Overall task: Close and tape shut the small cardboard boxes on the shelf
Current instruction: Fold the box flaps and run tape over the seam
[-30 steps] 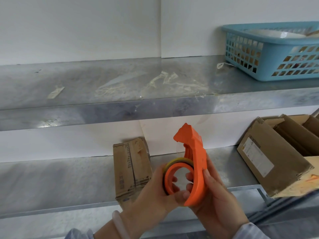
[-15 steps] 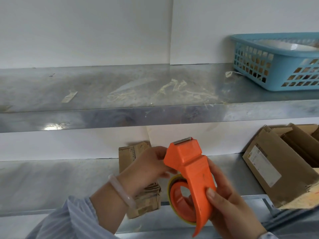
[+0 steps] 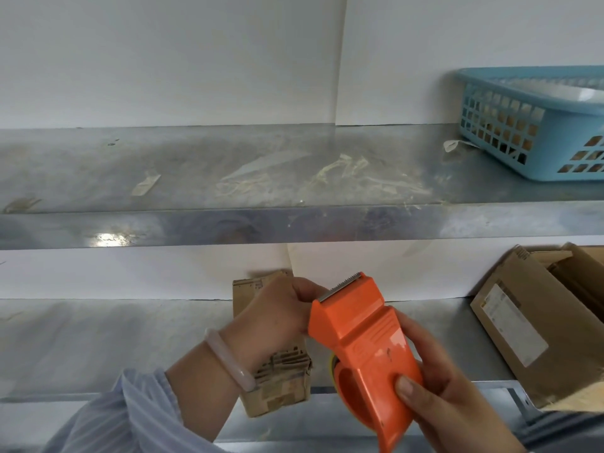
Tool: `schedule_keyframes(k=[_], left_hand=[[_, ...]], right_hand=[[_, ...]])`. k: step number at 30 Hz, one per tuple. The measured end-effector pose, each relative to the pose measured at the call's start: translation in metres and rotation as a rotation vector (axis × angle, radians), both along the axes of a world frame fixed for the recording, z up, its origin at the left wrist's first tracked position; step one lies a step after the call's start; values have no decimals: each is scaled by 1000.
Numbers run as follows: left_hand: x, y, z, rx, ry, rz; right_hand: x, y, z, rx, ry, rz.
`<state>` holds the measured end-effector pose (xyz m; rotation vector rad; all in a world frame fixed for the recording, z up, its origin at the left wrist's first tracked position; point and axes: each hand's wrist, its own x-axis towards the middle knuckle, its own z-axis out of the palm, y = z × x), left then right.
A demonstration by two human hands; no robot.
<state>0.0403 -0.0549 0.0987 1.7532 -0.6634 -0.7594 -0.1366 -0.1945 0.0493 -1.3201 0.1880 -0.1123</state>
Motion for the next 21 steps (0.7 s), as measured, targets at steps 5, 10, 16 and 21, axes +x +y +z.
schedule_keyframes(k=[5,10,16,21], left_hand=[[-2,0,1,-83,27,138],[-4,2,-1,-55,13,161],[-6,3,-9,-94,114,233],[-4,0,-14,-106,213,322]], right_hand=[[1,0,-2,5,-23,-10],[-3,-3,-6,-35,-38,13],[0,-6,-7,-166,-17,-12],[7,-11,-7,-332,6,-38]])
